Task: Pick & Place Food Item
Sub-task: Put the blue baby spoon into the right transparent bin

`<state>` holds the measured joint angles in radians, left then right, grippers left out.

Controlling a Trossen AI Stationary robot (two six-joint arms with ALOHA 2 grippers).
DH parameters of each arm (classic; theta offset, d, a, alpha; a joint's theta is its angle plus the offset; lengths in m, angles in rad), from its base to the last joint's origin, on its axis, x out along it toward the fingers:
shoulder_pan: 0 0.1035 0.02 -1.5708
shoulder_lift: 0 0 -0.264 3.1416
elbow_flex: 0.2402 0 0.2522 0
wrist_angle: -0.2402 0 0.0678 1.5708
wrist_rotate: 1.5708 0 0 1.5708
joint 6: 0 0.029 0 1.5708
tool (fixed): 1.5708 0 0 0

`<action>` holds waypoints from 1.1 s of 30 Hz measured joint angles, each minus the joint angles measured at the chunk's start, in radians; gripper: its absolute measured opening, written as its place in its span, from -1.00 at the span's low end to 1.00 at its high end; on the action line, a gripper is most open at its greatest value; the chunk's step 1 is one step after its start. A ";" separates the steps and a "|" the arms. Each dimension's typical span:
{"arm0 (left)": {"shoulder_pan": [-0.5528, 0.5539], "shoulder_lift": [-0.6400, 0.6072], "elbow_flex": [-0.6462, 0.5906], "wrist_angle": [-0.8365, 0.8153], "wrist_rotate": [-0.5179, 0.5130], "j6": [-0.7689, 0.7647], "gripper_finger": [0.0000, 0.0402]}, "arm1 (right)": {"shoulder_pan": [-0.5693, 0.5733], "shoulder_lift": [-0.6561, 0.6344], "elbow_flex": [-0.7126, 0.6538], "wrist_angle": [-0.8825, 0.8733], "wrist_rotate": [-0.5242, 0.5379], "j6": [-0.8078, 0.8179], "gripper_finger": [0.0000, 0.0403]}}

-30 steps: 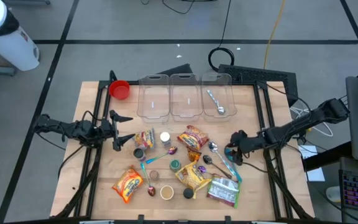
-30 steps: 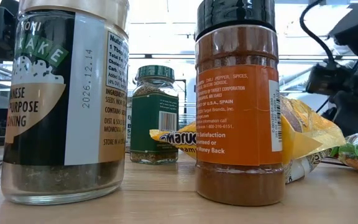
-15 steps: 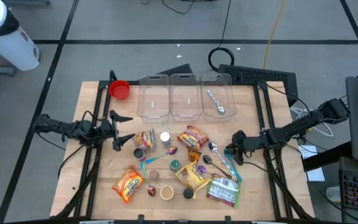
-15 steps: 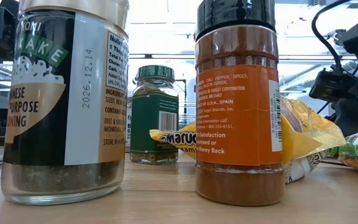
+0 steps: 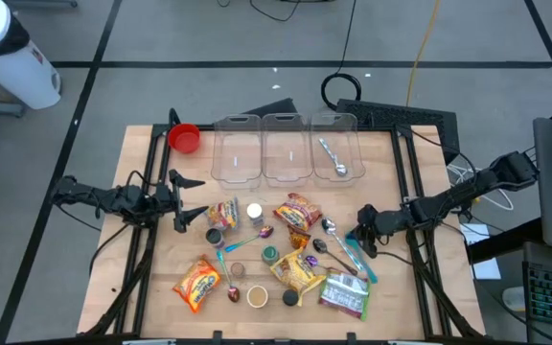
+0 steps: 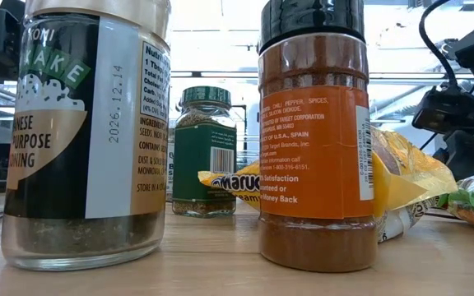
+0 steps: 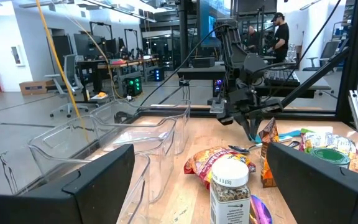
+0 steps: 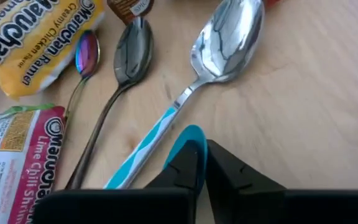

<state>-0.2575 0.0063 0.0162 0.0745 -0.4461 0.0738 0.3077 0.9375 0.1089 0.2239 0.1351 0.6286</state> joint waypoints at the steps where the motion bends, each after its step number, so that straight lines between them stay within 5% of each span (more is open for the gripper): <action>1: 0.000 0.000 0.000 0.000 0.000 0.000 0.86 | 0.000 0.000 0.000 0.022 0.002 -0.011 -0.96; 19: 0.000 0.000 0.000 0.000 0.000 0.000 0.86 | -0.011 -0.001 0.000 0.763 0.021 -0.418 -0.98; 33: 0.000 0.000 0.000 0.000 0.000 0.000 0.86 | -0.262 -0.001 0.066 1.082 0.228 -0.676 -0.98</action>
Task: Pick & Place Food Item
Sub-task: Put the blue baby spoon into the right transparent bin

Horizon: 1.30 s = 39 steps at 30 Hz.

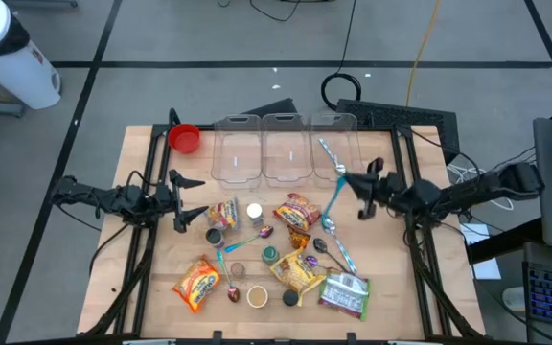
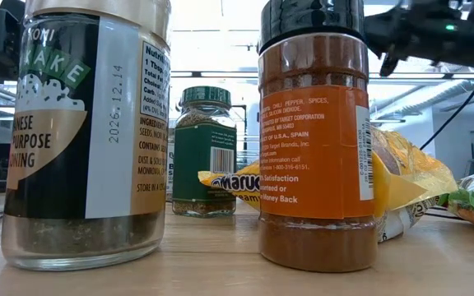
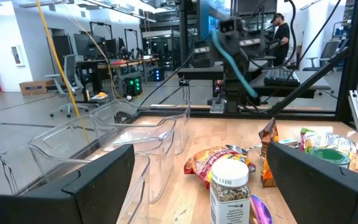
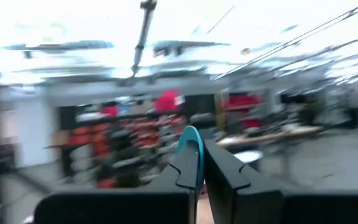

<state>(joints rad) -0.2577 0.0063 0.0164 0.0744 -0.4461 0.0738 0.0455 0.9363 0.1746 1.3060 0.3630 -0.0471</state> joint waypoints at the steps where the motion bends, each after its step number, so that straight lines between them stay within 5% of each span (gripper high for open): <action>1: 0.000 0.000 0.000 0.000 0.000 0.000 0.86 | -0.025 0.000 0.016 -0.010 0.000 -0.023 -0.98; 9: 0.000 0.000 0.000 0.000 0.000 0.000 0.86 | -0.297 0.006 0.155 -0.279 -0.020 -0.197 -0.98; 20: 0.000 0.000 0.000 0.000 0.000 0.000 0.86 | -0.696 0.204 0.212 -0.358 -0.369 -0.116 -0.98; 26: 0.000 0.000 0.000 0.000 0.000 0.000 0.86 | -0.741 0.359 0.212 -0.356 -0.524 -0.062 -0.98; 39: 0.000 0.000 0.000 0.000 0.000 0.000 0.86 | -0.686 0.477 0.236 -0.347 -0.600 -0.074 -0.98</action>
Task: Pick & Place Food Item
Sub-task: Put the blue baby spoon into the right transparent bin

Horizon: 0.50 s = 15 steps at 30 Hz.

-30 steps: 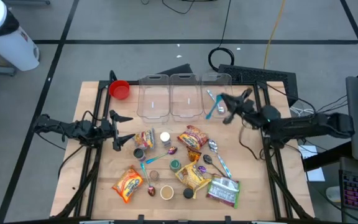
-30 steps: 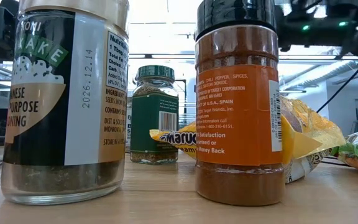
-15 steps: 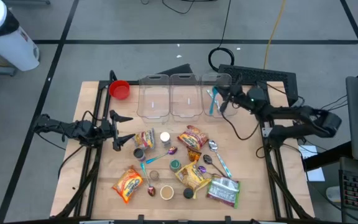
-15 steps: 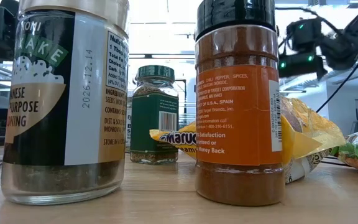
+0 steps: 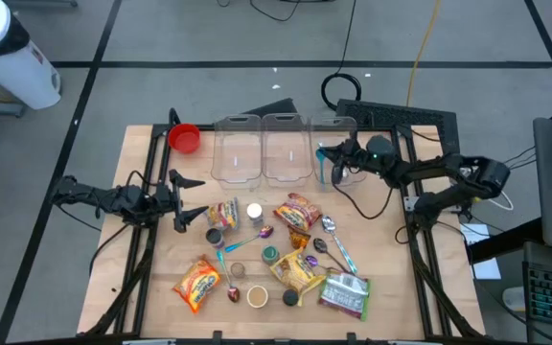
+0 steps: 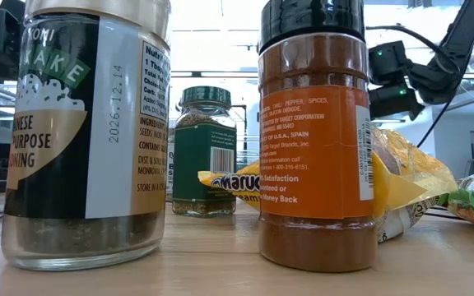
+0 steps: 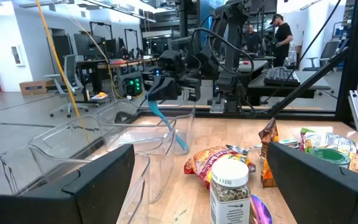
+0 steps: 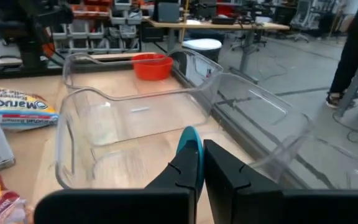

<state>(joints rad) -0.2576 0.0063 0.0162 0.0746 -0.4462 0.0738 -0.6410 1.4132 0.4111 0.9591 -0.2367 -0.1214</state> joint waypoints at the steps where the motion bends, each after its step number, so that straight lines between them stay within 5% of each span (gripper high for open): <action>1: 0.000 0.000 0.000 0.000 0.000 0.000 0.86 | 0.002 0.000 0.001 -0.003 0.001 -0.011 -0.98; 15: 0.000 0.000 0.000 0.000 0.000 0.000 0.86 | 0.001 -0.001 0.001 -0.028 0.131 -0.100 -0.98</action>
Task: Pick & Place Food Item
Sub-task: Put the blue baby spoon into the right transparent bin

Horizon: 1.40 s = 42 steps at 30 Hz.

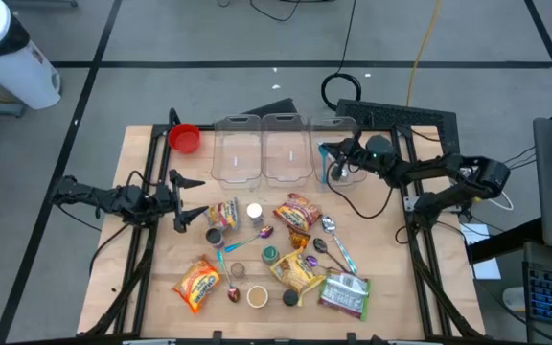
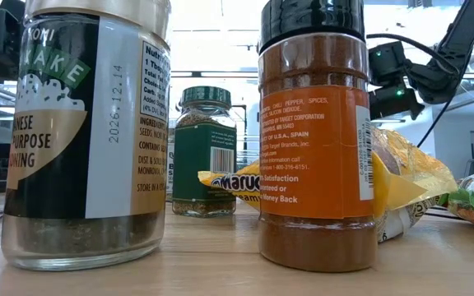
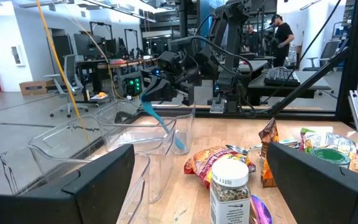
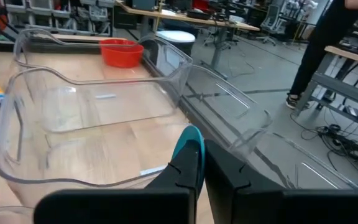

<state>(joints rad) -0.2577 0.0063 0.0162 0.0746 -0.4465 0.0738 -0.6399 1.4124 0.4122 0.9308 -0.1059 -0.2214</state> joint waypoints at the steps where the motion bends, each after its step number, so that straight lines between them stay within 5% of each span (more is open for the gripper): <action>1: 0.000 0.000 0.000 0.000 0.000 0.000 0.86 | 0.000 0.000 0.000 0.000 0.000 0.000 -0.98; 7: 0.000 0.000 0.000 0.000 0.000 0.000 0.86 | 0.000 0.000 0.000 -0.006 0.002 -0.002 -0.87; 18: 0.000 0.000 0.000 0.000 0.000 0.000 0.86 | -0.002 -0.012 0.000 -0.007 0.005 0.107 -0.28; 26: 0.000 0.000 0.000 0.000 0.000 0.000 0.86 | 0.086 -0.245 -0.001 -0.098 -0.023 0.165 -0.11; 33: 0.000 0.000 0.000 0.000 0.000 0.000 0.86 | 0.247 -0.465 -0.001 -0.458 -0.261 0.298 -0.21; 42: 0.000 0.000 0.000 0.000 0.000 0.000 0.86 | 0.439 -0.535 -0.001 -1.008 0.183 0.370 -0.67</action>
<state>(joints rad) -0.2573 0.0063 0.0162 0.0746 -0.4465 0.0738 -0.2008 0.8772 0.4114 -0.0775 0.0771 0.1481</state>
